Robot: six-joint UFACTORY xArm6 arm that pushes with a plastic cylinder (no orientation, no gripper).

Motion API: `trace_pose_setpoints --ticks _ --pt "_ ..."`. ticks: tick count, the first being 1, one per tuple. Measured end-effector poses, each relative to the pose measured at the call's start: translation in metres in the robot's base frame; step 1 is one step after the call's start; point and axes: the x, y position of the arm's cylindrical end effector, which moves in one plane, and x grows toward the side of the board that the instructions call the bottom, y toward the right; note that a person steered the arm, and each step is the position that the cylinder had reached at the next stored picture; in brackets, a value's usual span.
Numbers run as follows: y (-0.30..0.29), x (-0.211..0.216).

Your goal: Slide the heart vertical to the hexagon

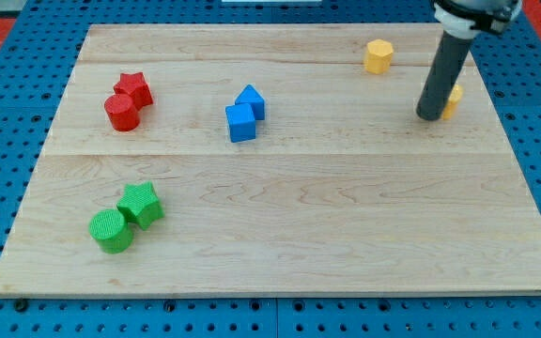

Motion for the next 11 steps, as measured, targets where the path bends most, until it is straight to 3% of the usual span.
trace_pose_setpoints --ticks 1,2,3,4,5,6,7,8,10,11 --pt "0.076 0.003" --pt "0.071 -0.054" --pt "0.028 -0.067" --pt "0.073 -0.034" --pt "0.063 -0.010" --pt "0.004 -0.044" --pt "-0.016 -0.044" --pt "0.020 -0.013" --pt "-0.005 0.047" --pt "-0.062 0.131"
